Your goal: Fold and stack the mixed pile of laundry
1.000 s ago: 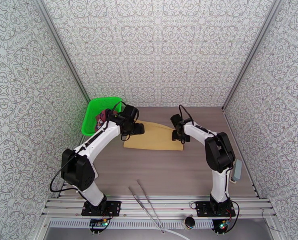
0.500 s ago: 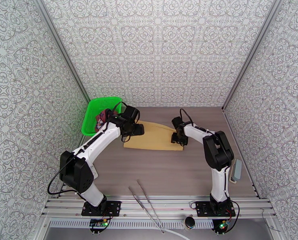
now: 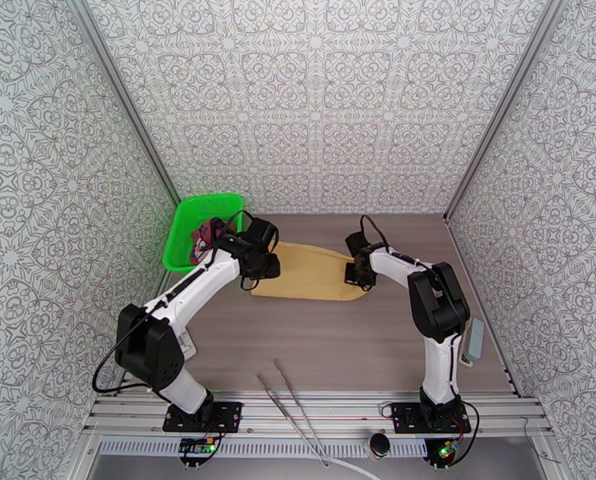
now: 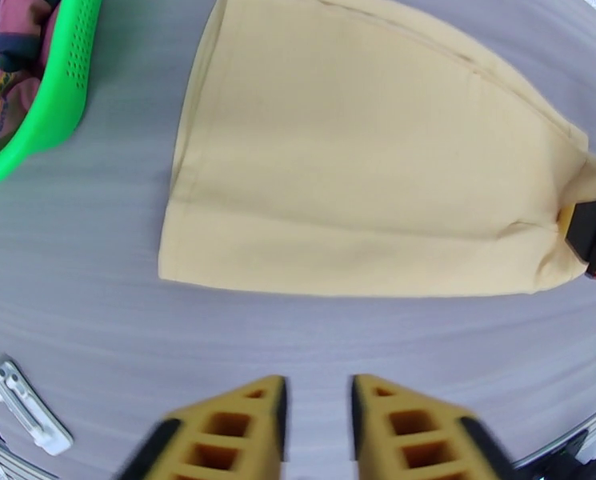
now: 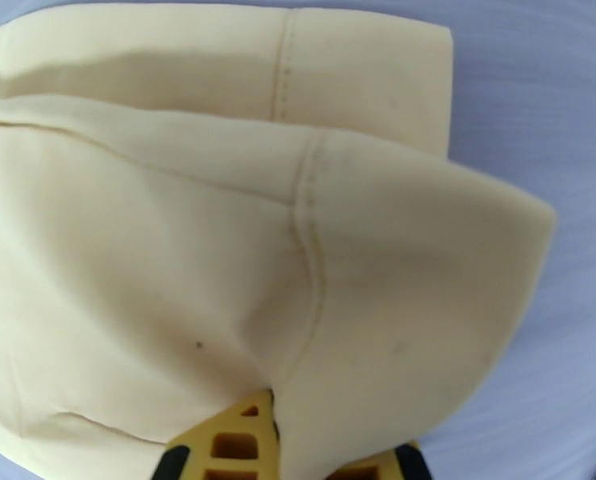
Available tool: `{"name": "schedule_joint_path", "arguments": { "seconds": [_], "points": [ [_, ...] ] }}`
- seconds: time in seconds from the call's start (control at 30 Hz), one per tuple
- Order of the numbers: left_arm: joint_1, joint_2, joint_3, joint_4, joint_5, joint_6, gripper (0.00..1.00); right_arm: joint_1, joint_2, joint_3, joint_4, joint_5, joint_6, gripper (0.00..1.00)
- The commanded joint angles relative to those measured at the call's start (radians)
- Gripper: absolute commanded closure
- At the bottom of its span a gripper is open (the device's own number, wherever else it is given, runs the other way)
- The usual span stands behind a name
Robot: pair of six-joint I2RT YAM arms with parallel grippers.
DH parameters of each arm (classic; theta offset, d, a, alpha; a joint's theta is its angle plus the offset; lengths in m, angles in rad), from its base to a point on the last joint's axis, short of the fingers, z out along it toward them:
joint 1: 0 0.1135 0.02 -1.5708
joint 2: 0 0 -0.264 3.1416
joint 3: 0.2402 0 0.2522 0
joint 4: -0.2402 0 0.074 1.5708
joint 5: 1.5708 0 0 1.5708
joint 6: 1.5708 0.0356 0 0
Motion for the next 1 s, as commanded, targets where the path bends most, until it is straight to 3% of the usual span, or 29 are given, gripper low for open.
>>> {"name": "schedule_joint_path", "arguments": {
  "seconds": [0.0,0.3,0.63,0.77,0.97],
  "points": [
    [-0.003,-0.052,-0.053,0.000,0.037,-0.013,0.83,-0.030,-0.090,-0.022,-0.086,0.103,-0.098,1.00],
    [-0.055,-0.037,-0.110,0.070,0.116,-0.044,0.93,-0.074,-0.180,-0.012,-0.165,0.259,-0.278,1.00],
    [-0.170,0.166,0.022,0.135,0.143,-0.090,0.95,-0.119,-0.174,0.118,-0.252,0.529,-0.391,1.00],
    [-0.168,0.225,0.064,0.149,0.132,-0.095,0.95,-0.119,-0.174,0.169,-0.264,0.513,-0.423,1.00],
    [-0.148,0.319,0.126,0.166,0.136,-0.085,0.95,-0.113,-0.173,0.194,-0.277,0.372,-0.388,1.00]
  ]
}}
